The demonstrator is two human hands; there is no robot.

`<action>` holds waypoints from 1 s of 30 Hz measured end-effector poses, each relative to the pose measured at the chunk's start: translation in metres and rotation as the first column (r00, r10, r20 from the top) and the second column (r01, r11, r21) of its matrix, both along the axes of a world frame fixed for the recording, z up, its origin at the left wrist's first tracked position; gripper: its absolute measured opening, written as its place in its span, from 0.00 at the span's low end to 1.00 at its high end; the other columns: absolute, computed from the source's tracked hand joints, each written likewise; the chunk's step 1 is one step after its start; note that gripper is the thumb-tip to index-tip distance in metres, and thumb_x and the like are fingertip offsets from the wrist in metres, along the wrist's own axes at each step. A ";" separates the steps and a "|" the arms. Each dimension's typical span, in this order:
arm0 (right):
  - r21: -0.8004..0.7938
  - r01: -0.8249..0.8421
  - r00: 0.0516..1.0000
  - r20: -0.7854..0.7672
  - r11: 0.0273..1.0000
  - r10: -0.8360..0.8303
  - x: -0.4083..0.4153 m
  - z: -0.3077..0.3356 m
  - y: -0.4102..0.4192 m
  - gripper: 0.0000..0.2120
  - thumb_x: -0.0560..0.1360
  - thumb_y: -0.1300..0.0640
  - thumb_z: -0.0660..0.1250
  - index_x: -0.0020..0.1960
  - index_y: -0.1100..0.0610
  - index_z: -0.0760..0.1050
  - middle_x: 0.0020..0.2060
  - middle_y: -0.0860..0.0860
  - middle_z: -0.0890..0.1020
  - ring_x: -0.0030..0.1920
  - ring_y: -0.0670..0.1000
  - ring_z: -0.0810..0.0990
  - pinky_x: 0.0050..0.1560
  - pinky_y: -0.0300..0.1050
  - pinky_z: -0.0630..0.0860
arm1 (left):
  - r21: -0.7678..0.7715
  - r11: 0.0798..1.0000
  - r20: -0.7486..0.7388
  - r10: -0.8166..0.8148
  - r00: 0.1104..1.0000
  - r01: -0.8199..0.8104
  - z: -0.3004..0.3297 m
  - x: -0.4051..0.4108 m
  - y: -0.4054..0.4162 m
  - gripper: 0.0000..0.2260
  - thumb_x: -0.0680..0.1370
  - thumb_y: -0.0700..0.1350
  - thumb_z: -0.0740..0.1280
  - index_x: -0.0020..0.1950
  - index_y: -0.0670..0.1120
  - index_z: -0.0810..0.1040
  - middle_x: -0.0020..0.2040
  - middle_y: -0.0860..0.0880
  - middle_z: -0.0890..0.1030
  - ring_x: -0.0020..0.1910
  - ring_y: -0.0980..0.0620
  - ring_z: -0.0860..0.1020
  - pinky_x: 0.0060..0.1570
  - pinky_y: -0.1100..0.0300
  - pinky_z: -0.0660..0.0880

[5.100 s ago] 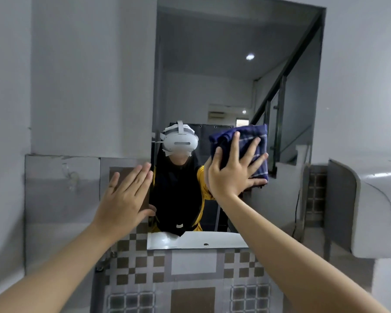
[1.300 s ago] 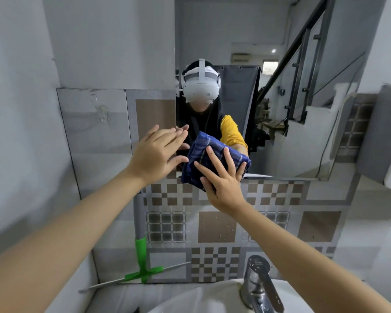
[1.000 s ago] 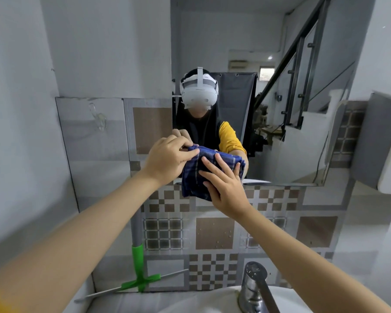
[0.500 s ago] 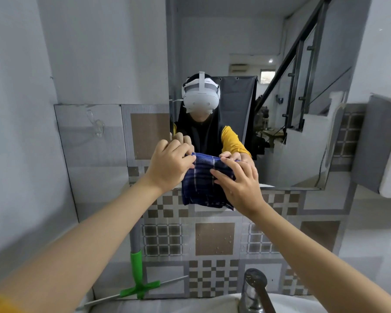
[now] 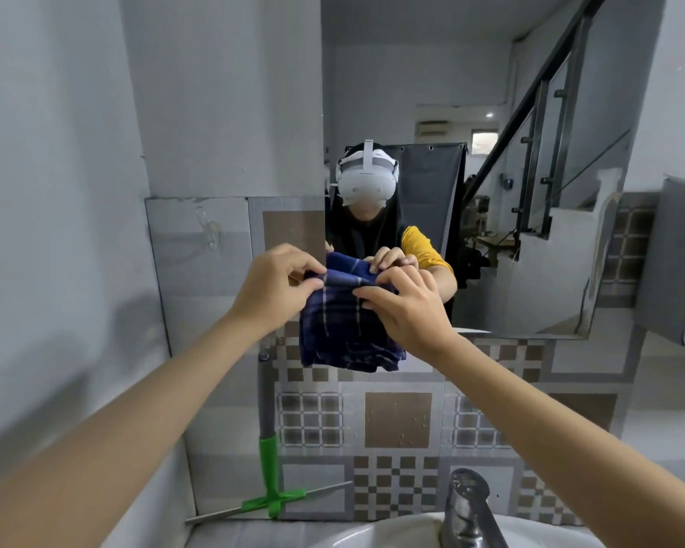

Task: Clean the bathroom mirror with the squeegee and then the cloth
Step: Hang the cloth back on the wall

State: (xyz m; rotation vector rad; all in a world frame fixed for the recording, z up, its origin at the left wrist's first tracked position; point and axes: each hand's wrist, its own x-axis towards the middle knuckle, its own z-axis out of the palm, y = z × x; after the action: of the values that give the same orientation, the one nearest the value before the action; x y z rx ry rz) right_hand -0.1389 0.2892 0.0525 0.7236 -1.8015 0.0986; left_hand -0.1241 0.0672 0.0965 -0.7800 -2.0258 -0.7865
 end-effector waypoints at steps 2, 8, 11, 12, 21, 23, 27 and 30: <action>-0.071 0.006 0.999 0.050 0.997 -0.002 0.000 0.003 -0.018 0.11 0.75 0.52 0.63 0.52 0.51 0.81 0.44 0.55 0.79 0.46 0.57 0.75 0.45 0.52 0.71 | 0.103 0.995 0.123 -0.017 0.992 0.004 0.012 0.009 -0.010 0.06 0.69 0.37 0.73 0.45 0.44 0.84 0.39 0.50 0.83 0.35 0.59 0.80 0.40 0.70 0.75; -0.493 -0.202 0.783 0.438 0.846 0.442 0.019 0.021 -0.083 0.06 0.74 0.56 0.69 0.50 0.55 0.82 0.41 0.53 0.80 0.41 0.52 0.78 0.40 0.49 0.76 | 0.333 0.942 0.384 -0.092 0.919 -0.046 0.032 0.023 -0.033 0.05 0.69 0.37 0.74 0.44 0.42 0.83 0.40 0.43 0.83 0.38 0.47 0.82 0.40 0.56 0.81; -0.774 -0.216 0.402 0.486 0.596 0.776 0.034 0.033 -0.106 0.10 0.74 0.52 0.69 0.50 0.58 0.80 0.42 0.56 0.85 0.43 0.56 0.84 0.44 0.52 0.81 | 0.461 0.883 0.477 -0.163 0.864 -0.089 0.032 0.032 -0.043 0.05 0.69 0.35 0.74 0.41 0.44 0.82 0.39 0.44 0.82 0.39 0.49 0.81 0.40 0.59 0.81; -0.814 -0.192 0.323 0.474 0.547 0.819 0.037 0.035 -0.112 0.11 0.72 0.52 0.71 0.50 0.58 0.80 0.44 0.57 0.85 0.45 0.57 0.85 0.46 0.54 0.81 | 0.523 0.848 0.489 -0.212 0.846 -0.089 0.033 0.034 -0.046 0.06 0.69 0.34 0.73 0.40 0.44 0.82 0.40 0.44 0.82 0.40 0.48 0.82 0.41 0.59 0.81; -0.937 -0.116 0.189 0.306 0.330 0.933 0.048 0.049 -0.153 0.10 0.73 0.69 0.69 0.51 0.58 0.78 0.42 0.55 0.85 0.40 0.50 0.85 0.40 0.46 0.83 | 0.620 0.781 0.477 -0.298 0.827 -0.076 0.041 0.050 -0.081 0.12 0.69 0.37 0.74 0.53 0.41 0.81 0.47 0.46 0.84 0.46 0.51 0.83 0.45 0.61 0.80; -0.943 -0.131 0.184 0.279 0.304 0.943 0.048 0.051 -0.158 0.10 0.73 0.69 0.68 0.53 0.60 0.79 0.42 0.54 0.84 0.39 0.48 0.85 0.38 0.42 0.82 | 0.518 0.852 0.513 -0.242 0.823 -0.072 0.043 0.054 -0.088 0.15 0.67 0.40 0.76 0.52 0.48 0.82 0.49 0.49 0.84 0.48 0.53 0.82 0.48 0.57 0.80; -0.931 -0.172 0.173 0.294 0.323 0.940 0.045 0.055 -0.163 0.11 0.74 0.70 0.67 0.54 0.60 0.78 0.42 0.52 0.84 0.40 0.48 0.85 0.40 0.42 0.82 | 0.437 0.897 0.507 -0.180 0.843 -0.071 0.044 0.056 -0.099 0.20 0.66 0.33 0.75 0.54 0.48 0.80 0.52 0.48 0.83 0.47 0.50 0.82 0.45 0.54 0.81; -0.878 -0.213 0.315 0.353 0.428 0.881 0.036 0.062 -0.163 0.10 0.74 0.71 0.66 0.48 0.57 0.77 0.40 0.54 0.84 0.40 0.52 0.84 0.41 0.49 0.83 | 0.389 0.904 0.407 0.004 0.913 -0.178 0.045 0.050 -0.109 0.15 0.66 0.31 0.73 0.48 0.45 0.79 0.43 0.49 0.82 0.41 0.50 0.82 0.40 0.57 0.80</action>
State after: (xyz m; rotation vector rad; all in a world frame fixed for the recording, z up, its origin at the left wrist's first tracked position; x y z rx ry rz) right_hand -0.1026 0.1263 0.1143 0.8038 -1.9036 1.9065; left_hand -0.0740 -0.0414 0.1415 -0.2831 -2.1083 -1.3572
